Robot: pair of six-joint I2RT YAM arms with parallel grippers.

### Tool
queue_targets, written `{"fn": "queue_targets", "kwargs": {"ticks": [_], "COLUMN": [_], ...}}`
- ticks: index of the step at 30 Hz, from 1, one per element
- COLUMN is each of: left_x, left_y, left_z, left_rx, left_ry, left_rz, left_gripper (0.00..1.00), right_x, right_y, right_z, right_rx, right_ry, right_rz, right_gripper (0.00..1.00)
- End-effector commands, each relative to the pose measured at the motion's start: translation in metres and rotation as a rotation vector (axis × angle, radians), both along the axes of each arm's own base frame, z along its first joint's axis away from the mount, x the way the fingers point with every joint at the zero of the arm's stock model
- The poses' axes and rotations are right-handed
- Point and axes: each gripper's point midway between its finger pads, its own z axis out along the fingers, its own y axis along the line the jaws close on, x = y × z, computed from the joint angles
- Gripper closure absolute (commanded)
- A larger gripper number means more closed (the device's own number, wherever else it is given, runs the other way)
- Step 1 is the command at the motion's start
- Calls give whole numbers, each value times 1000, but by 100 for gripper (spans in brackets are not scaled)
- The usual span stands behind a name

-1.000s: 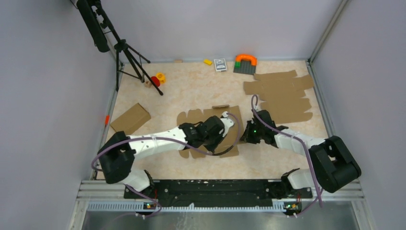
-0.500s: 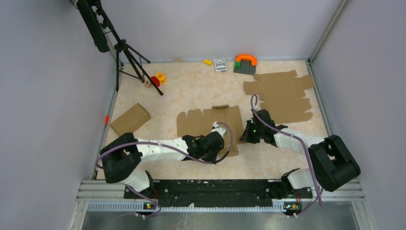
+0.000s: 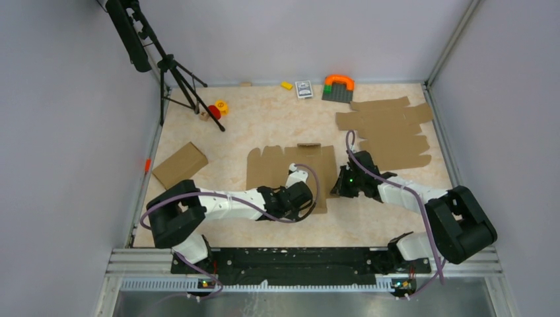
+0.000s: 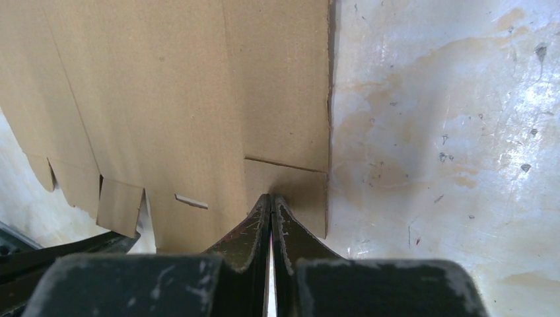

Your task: Fold the paper box

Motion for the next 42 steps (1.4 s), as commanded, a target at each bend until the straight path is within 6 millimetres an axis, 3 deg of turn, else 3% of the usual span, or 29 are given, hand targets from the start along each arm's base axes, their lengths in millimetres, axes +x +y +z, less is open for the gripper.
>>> {"fn": "queue_targets", "kwargs": {"ticks": [1,6,20,26,33,39,42], "left_x": [25,41,67,70,56,61,68], "left_y": [-12,-17,-11,-7,0,1,-2], "left_z": [28,42,25,6,-30,-17,-2], "left_rx": [-90,-97,-59,-27,44,59,59], "left_ry": [-118,-165,-128,-85,21,2,-24], "left_rz": [56,55,63,61,53,48,29], "left_gripper": [100,100,100,100,100,100,92], "right_x": [-29,-30,-32,-33,-36,-35,-32], "right_y": [-32,-32,-32,-32,-33,-34,-36], "right_z": [-35,-37,-39,-42,-45,-43,-39], "right_rx": [-160,-159,-163,-163,-167,-175,-187], "right_ry": [121,128,133,140,151,150,143], "right_rz": [-8,-5,3,7,8,6,0], "right_gripper": [100,100,100,100,100,100,100]}}
